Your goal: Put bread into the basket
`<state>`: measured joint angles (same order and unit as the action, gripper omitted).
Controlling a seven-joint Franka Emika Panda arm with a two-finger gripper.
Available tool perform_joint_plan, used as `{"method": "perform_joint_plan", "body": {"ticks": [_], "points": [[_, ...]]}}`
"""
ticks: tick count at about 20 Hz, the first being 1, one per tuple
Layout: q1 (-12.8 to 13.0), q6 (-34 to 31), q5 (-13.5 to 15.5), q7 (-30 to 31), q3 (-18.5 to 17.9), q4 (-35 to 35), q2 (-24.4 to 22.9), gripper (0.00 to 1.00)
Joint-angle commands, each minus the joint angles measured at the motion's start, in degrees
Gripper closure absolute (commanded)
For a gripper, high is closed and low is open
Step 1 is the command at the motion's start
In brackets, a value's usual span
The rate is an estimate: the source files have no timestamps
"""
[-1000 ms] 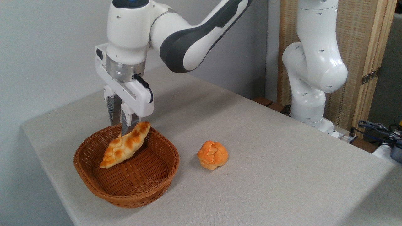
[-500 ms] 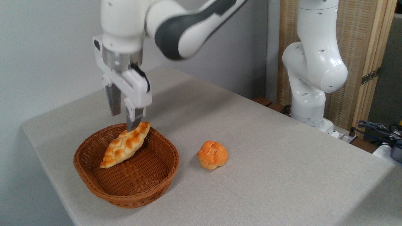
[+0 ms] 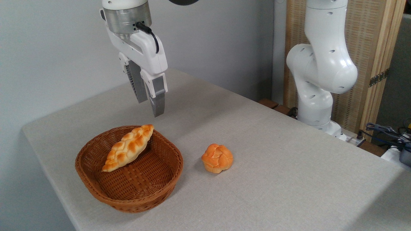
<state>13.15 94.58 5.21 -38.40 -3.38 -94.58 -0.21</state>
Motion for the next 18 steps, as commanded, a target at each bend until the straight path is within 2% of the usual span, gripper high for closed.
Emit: {"method": "perform_joint_plan", "body": {"ticks": [1, 7, 8, 11, 18], "points": [[-2.2, -1.9, -4.1, 0.5, 3.2, 1.0, -0.8, 0.0], [-3.4, -3.0, -4.5, 0.3, 2.1, 1.0, -1.8, 0.0], [-4.4, -3.2, -4.5, 0.3, 2.0, 1.0, -1.9, 0.0], [-5.3, -3.3, -4.5, 0.0, 1.6, 1.1, -2.3, 0.0], [-5.5, -3.8, -4.4, -0.6, 1.0, 1.2, -2.3, 0.0]]}}
